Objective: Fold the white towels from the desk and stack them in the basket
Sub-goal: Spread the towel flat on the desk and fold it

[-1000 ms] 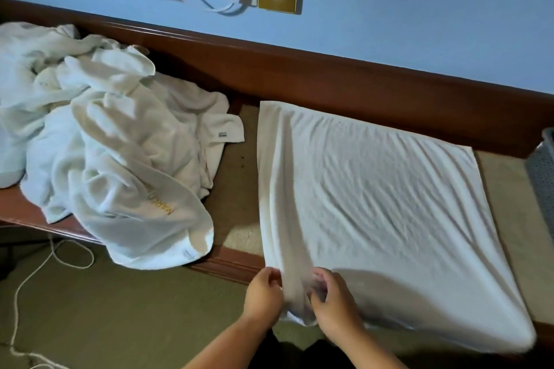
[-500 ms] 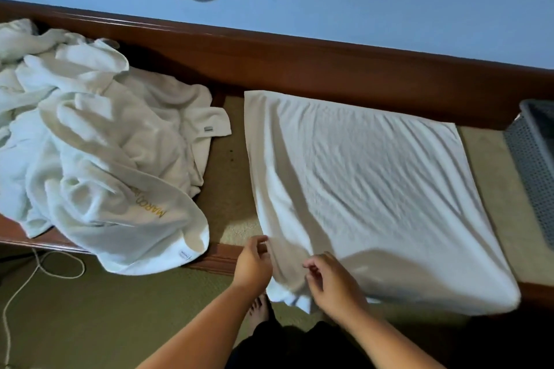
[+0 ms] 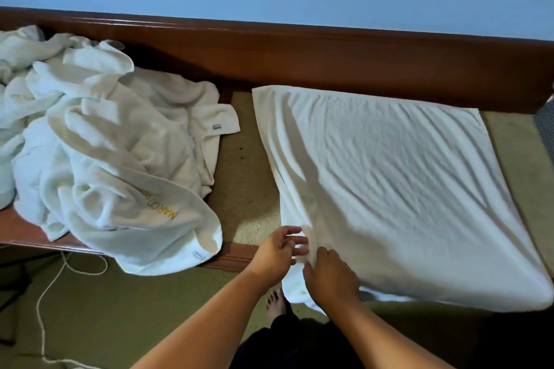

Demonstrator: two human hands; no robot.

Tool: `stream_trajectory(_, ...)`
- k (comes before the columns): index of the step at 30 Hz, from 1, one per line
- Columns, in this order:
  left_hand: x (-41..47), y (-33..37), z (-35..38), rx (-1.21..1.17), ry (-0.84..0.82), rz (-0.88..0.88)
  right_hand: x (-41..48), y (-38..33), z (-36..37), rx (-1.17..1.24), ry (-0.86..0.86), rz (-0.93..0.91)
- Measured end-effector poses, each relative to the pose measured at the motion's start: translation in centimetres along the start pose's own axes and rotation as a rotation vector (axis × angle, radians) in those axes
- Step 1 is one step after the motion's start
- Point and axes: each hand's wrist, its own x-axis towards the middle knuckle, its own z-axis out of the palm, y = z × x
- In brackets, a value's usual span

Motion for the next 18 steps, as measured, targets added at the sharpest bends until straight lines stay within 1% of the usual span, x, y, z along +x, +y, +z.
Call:
stream_trajectory(1,0.1,-0.2,-0.2,0.006,0.035,-0.006,0.1,0.2,0.0,0.045,0.007,-0.001)
stream_trajectory(3,0.4,-0.9,-0.8,0.064,0.108,-0.02,0.1,0.8,-0.1,0.224,0.03,0.035)
stream_trajectory(5,0.5,-1.3,-1.2,0.189,0.133,-0.015,-0.1,1.9,-0.5,0.448,0.072,0.162)
stream_trajectory(7,0.6,-1.3,-1.2,0.414,0.087,0.045,0.0,3.1,-1.0,0.667,0.122,0.306)
stream_trajectory(9,0.5,-1.1,-0.6,0.558,0.006,0.124,0.2,4.1,-1.6,0.772,0.12,0.358)
stream_trajectory(11,0.6,-1.1,0.5,0.624,-0.009,0.204,0.5,4.9,-2.0,0.764,0.07,0.357)
stream_trajectory(13,0.7,-1.0,1.4,0.676,0.046,0.328,0.9,5.6,-2.2,0.725,0.022,0.336)
stream_trajectory(15,1.1,-0.9,2.0,0.843,0.049,0.45,1.1,6.1,-2.2,0.654,-0.009,0.297)
stream_trajectory(16,1.3,-0.8,2.1,0.95,0.009,0.471,1.2,6.4,-2.2,0.606,-0.018,0.267)
stream_trajectory(18,1.7,-0.7,2.0,1.141,-0.12,0.432,1.1,6.9,-2.0,0.53,-0.03,0.213)
